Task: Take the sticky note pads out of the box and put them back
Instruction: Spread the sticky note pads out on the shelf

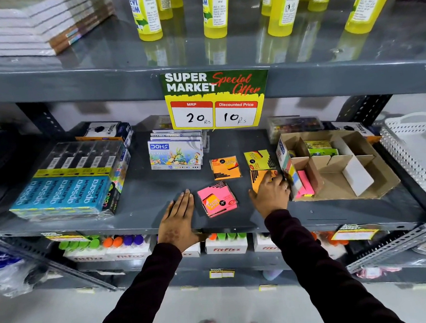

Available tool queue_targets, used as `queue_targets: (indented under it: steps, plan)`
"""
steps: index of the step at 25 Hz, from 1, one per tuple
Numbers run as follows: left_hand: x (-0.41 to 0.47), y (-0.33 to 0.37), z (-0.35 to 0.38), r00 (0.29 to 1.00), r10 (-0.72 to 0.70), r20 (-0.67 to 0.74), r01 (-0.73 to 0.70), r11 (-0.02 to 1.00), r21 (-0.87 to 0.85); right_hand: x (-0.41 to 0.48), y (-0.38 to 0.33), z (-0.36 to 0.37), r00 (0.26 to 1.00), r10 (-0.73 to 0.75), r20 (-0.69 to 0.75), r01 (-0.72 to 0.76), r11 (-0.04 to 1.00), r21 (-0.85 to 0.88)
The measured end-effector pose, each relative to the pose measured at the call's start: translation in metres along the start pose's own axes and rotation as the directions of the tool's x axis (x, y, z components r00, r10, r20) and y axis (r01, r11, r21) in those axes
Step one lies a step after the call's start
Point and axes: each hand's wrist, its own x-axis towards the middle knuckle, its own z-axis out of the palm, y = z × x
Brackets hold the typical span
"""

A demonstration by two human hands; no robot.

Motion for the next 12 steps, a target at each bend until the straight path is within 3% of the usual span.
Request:
queue_targets:
  steps: [6, 12]
  plan:
    - [-0.001, 0.005, -0.007, 0.999, -0.01, -0.032, 0.009, 0.999, -0.043, 0.008, -0.034, -0.004, 0.989, -0.138, -0.056, 0.143, 0.985, 0.092]
    - [-0.001, 0.003, -0.005, 0.999, -0.01, -0.046, 0.005, 0.992, -0.123, 0.034, -0.074, 0.011, 0.969, -0.248, 0.017, 0.244, 0.963, 0.114]
